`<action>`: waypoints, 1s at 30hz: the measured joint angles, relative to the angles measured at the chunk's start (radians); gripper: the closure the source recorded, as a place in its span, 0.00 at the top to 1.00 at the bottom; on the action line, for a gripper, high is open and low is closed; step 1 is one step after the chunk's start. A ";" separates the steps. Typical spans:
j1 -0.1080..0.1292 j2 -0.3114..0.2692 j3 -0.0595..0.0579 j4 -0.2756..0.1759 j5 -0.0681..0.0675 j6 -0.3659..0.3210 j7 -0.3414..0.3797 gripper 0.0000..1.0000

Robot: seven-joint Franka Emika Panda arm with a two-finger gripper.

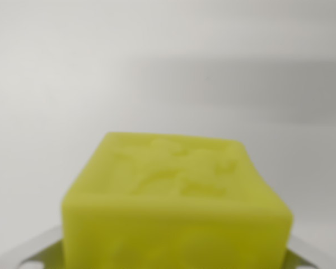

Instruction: Pick yellow cube

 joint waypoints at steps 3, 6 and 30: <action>0.000 -0.012 0.000 0.004 -0.001 -0.017 0.001 0.00; 0.000 -0.025 0.000 0.009 -0.003 -0.034 0.002 0.00; -0.001 -0.105 0.000 0.057 -0.011 -0.162 0.007 0.00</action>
